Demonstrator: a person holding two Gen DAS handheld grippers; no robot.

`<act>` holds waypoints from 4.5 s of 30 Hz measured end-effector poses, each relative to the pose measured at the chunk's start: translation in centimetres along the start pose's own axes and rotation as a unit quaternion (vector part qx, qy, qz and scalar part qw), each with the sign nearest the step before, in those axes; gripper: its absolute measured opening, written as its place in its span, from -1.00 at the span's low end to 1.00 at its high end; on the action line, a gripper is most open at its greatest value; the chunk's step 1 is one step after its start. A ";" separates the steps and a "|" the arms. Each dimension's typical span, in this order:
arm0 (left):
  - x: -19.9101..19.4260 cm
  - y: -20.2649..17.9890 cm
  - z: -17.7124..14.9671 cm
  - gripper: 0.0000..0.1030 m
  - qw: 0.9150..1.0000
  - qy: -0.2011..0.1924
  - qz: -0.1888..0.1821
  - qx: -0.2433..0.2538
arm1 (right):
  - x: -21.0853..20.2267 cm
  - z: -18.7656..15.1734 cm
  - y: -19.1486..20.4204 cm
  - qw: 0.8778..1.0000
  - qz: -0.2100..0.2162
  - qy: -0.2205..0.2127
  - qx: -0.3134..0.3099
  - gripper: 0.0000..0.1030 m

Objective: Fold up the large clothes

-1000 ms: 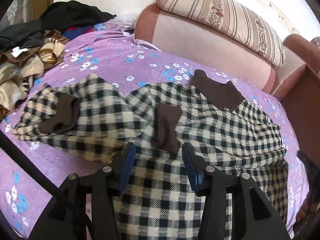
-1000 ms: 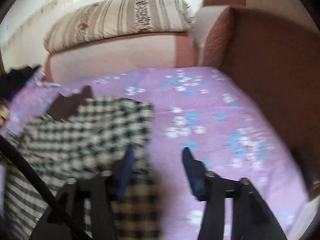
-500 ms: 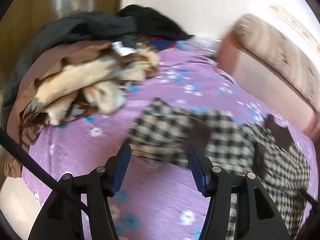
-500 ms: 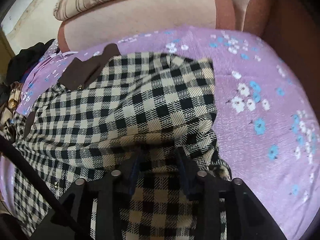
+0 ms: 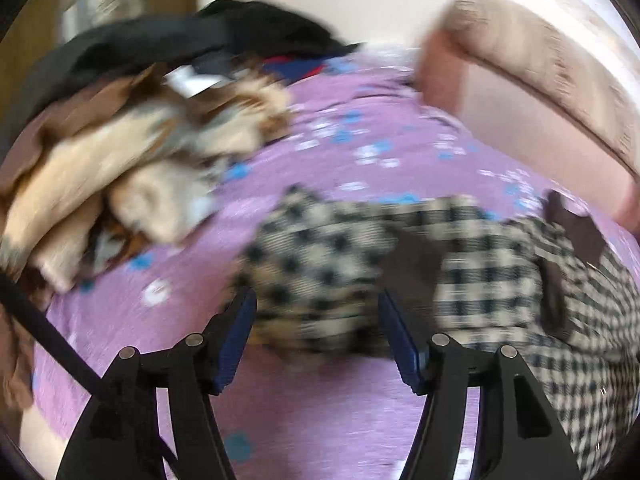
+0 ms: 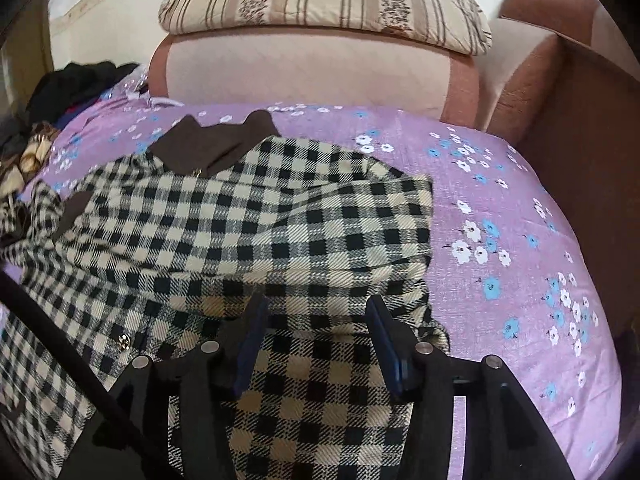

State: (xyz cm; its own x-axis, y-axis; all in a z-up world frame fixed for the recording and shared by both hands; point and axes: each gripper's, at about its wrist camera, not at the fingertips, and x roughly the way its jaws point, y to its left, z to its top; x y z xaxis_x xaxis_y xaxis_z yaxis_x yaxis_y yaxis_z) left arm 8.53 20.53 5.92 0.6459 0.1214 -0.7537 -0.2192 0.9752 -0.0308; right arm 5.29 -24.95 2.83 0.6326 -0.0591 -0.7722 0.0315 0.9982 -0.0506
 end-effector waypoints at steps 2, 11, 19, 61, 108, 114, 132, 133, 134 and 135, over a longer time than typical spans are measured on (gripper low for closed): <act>0.3 -1.4 0.2 0.20 1.000 0.001 -0.024 0.020 | 0.6 0.0 0.6 1.000 -0.002 0.005 -0.012 0.08; 5.4 -4.7 -0.2 -0.41 0.994 0.073 0.011 0.075 | 1.7 -0.5 2.1 0.999 -0.012 0.017 -0.041 0.08; 1.1 1.3 2.3 -0.78 0.994 0.004 -0.030 -0.108 | 2.1 -0.2 1.2 0.999 -0.025 0.017 -0.027 0.07; -3.6 -11.8 -4.7 0.26 0.982 0.045 -0.183 -0.017 | 4.5 1.9 -3.8 0.958 0.213 0.037 0.187 0.09; 2.1 -15.0 -4.8 -0.17 0.994 0.055 -0.068 0.071 | 3.4 1.3 -6.7 0.982 0.082 0.044 0.167 -0.55; 0.6 -13.0 -5.2 -0.10 0.993 0.059 -0.086 0.057 | -0.3 0.4 -8.0 0.984 0.042 0.003 0.176 -0.07; -3.1 -8.3 -11.7 -0.14 0.941 0.174 -0.289 -0.004 | -4.0 -14.4 -16.3 0.871 0.282 0.080 0.394 0.13; -3.5 -7.9 -12.2 -0.17 0.937 0.180 -0.300 -0.011 | -4.3 -15.2 -16.0 0.861 0.300 0.084 0.403 0.13; -3.7 -7.4 -12.8 -0.19 0.932 0.185 -0.312 -0.019 | -4.6 -16.1 -15.6 0.850 0.320 0.091 0.409 0.13; -4.0 -7.0 -13.4 -0.19 0.929 0.187 -0.319 -0.026 | -4.9 -17.0 -15.1 0.840 0.340 0.099 0.412 0.13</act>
State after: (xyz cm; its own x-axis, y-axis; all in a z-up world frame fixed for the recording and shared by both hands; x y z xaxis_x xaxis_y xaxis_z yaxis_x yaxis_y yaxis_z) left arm -2.32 10.77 0.40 0.3590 -0.5601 -0.7466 0.0797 0.8154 -0.5734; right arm -11.45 -39.87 -3.43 0.5819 0.6080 -0.5402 0.2915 0.4642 0.8364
